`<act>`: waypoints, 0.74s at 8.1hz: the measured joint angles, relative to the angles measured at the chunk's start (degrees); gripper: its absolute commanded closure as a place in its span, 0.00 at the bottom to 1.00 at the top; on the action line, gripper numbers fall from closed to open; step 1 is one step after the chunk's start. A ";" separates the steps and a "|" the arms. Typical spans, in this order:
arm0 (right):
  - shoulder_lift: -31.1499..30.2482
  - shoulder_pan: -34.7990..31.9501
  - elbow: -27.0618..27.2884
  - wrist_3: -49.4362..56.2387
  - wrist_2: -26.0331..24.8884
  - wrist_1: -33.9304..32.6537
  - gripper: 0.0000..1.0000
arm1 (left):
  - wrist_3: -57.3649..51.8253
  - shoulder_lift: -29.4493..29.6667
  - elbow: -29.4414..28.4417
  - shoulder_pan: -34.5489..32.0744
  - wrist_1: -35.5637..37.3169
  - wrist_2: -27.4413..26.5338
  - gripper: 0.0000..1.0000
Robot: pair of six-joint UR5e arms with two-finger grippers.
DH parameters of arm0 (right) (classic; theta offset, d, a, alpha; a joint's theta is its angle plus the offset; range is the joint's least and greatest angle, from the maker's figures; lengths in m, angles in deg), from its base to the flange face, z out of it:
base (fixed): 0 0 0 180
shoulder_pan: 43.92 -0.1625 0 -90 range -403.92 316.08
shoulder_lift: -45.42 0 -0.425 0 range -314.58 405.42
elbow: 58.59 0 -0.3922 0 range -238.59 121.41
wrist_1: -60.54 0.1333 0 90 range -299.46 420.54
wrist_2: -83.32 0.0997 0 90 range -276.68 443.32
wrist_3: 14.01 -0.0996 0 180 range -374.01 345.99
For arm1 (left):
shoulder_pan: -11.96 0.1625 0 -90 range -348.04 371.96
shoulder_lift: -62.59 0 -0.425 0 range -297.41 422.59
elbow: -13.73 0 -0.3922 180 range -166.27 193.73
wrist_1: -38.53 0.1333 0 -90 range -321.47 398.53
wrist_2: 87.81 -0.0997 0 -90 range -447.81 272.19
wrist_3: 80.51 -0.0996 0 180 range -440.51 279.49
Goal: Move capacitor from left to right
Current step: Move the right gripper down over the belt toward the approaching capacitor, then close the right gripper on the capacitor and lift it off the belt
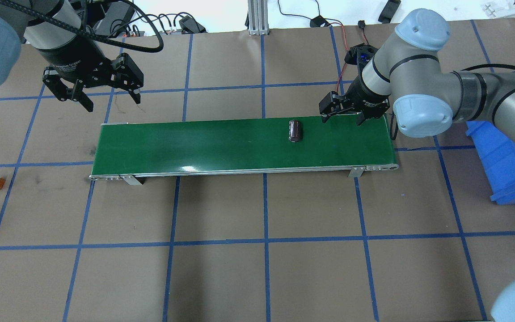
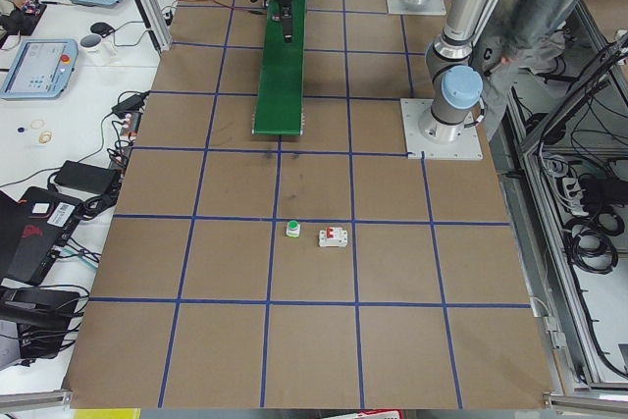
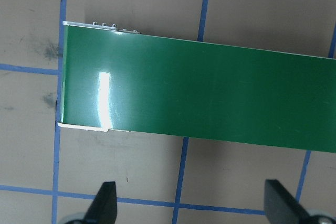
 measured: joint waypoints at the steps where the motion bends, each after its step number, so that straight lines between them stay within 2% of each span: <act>1: 0.03 -0.03 0.01 0.00 0.01 -0.05 0.03 | 0.03 0.00 0.03 -0.02 0.00 0.00 0.00; 6: 0.48 -0.08 0.13 0.04 -0.16 -0.09 0.07 | 0.05 0.00 0.01 -0.04 0.00 0.01 0.00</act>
